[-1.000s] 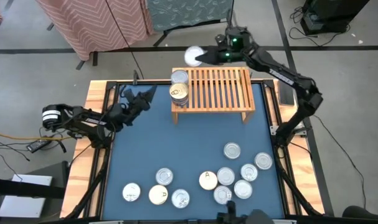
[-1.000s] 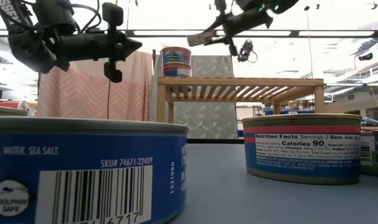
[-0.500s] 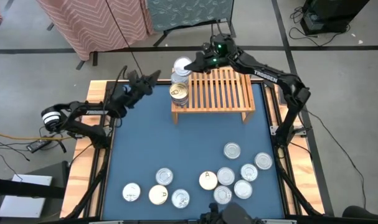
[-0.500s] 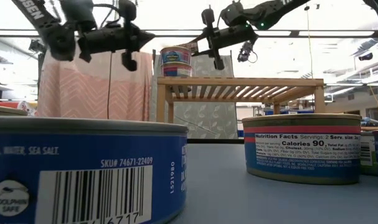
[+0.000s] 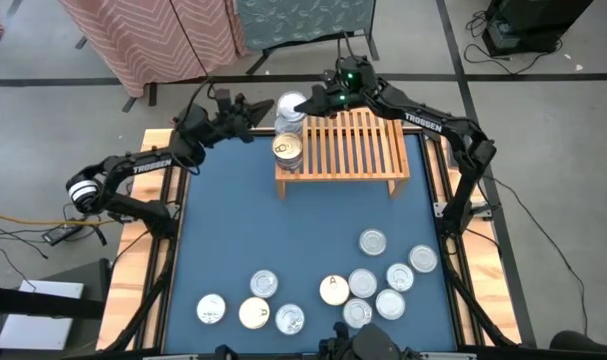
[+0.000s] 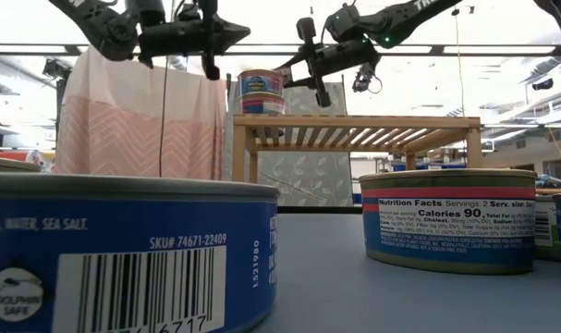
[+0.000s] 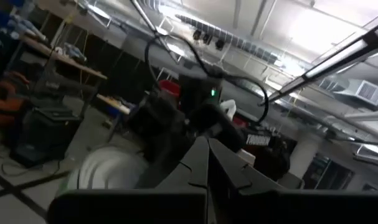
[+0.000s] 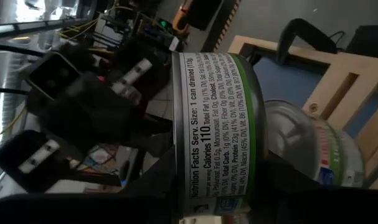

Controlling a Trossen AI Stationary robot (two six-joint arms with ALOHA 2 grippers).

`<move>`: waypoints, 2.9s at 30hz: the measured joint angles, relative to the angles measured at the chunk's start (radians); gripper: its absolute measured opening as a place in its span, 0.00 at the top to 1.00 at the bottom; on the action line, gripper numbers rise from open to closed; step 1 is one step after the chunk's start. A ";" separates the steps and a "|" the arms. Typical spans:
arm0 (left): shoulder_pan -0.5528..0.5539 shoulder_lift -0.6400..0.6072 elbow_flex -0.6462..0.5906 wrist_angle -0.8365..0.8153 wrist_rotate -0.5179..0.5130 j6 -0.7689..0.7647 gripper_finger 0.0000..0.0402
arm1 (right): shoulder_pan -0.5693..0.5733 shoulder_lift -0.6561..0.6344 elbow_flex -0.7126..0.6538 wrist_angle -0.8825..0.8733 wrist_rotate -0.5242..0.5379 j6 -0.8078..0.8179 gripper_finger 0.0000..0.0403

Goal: Stack canned seafood by type on shelf
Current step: Stack the green tuna can on top of the other green tuna cans on the shelf

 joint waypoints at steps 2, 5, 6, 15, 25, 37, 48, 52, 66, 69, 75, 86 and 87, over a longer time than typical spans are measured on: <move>0.017 0.000 0.011 0.000 0.030 -0.005 0.99 | 0.005 0.011 0.000 0.009 -0.002 0.000 0.70; 0.034 0.000 0.014 -0.003 0.051 -0.025 0.99 | 0.012 0.030 0.000 0.019 0.001 0.011 0.70; 0.038 0.000 0.014 -0.005 0.056 -0.031 0.99 | 0.014 0.035 0.000 0.034 0.000 0.018 0.70; 0.039 0.000 0.014 -0.028 0.066 -0.033 0.99 | 0.023 0.045 0.000 0.055 -0.014 0.042 0.70; 0.045 0.000 0.014 -0.047 0.076 -0.024 0.99 | 0.026 0.075 0.000 0.037 -0.018 0.038 0.70; 0.045 0.000 0.014 -0.048 0.080 -0.023 0.99 | 0.024 0.075 0.000 0.046 -0.021 -0.034 0.43; 0.045 0.000 0.014 -0.048 0.084 -0.023 0.99 | 0.014 0.071 0.000 0.036 -0.045 -0.161 0.35; 0.045 0.000 0.014 -0.047 0.092 -0.024 0.99 | 0.014 0.070 0.000 0.035 -0.045 -0.235 0.38; 0.044 0.000 0.013 -0.047 0.093 -0.025 0.99 | 0.019 0.069 0.000 0.010 -0.057 -0.430 0.41; 0.044 0.000 0.013 -0.047 0.093 -0.025 0.99 | 0.022 0.069 0.000 0.010 -0.059 -0.452 0.39; 0.044 0.000 0.013 -0.047 0.094 -0.025 0.99 | 0.023 0.069 0.000 0.010 -0.046 -0.496 0.33; 0.044 0.000 0.013 -0.047 0.094 -0.026 0.99 | 0.027 0.069 0.000 0.009 -0.042 -0.583 0.22; 0.044 0.000 0.013 -0.047 0.094 -0.026 0.99 | 0.030 0.069 0.001 0.007 -0.042 -0.599 0.22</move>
